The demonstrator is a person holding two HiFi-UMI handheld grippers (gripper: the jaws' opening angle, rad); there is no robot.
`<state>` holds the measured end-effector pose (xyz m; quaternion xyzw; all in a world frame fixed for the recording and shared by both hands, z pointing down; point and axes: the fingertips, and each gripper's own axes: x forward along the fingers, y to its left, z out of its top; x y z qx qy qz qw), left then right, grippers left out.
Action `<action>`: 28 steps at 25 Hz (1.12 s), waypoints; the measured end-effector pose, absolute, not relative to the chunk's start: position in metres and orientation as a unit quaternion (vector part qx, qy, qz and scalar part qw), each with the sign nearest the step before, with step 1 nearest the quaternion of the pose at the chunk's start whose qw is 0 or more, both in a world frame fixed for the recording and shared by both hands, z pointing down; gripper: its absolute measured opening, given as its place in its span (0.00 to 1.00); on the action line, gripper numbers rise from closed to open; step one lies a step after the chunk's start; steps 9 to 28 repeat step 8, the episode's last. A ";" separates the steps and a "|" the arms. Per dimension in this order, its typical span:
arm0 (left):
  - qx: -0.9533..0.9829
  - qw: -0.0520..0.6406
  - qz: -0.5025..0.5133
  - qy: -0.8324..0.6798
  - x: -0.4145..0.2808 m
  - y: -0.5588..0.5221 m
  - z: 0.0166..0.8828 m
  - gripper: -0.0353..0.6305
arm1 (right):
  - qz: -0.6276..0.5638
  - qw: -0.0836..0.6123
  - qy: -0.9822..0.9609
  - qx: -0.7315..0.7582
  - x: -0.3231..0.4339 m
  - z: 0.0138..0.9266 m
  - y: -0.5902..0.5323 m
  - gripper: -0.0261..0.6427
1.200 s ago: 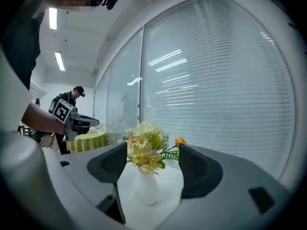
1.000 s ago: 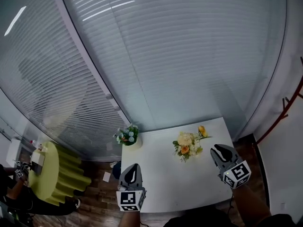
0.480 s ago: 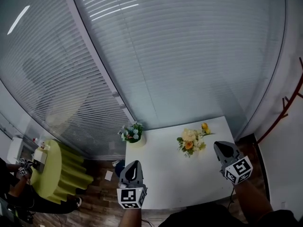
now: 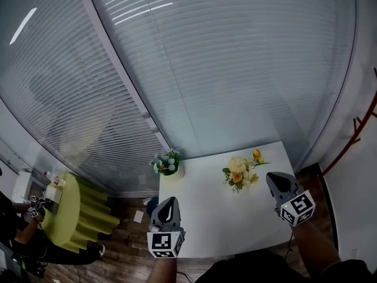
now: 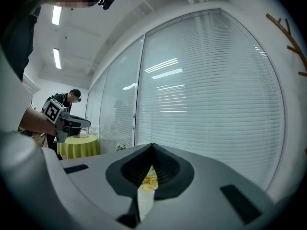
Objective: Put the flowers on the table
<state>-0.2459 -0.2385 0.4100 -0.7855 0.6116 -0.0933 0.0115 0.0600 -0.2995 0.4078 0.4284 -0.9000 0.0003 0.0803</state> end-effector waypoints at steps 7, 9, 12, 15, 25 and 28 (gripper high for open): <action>-0.787 0.014 -0.098 0.609 -0.241 -0.235 0.402 0.05 | -0.001 0.084 -0.901 0.426 0.063 0.402 -0.295 0.07; -0.787 0.013 -0.097 0.609 -0.240 -0.234 0.400 0.05 | -0.001 0.085 -0.901 0.426 0.064 0.402 -0.293 0.07; -0.787 0.013 -0.097 0.609 -0.240 -0.234 0.400 0.05 | -0.001 0.085 -0.901 0.426 0.064 0.402 -0.293 0.07; -0.787 0.013 -0.097 0.609 -0.240 -0.234 0.400 0.05 | -0.001 0.085 -0.901 0.426 0.064 0.402 -0.293 0.07; -0.787 0.013 -0.097 0.609 -0.240 -0.234 0.400 0.05 | -0.001 0.085 -0.901 0.426 0.064 0.402 -0.293 0.07; -0.787 0.013 -0.097 0.609 -0.240 -0.234 0.400 0.05 | -0.001 0.085 -0.901 0.426 0.064 0.402 -0.293 0.07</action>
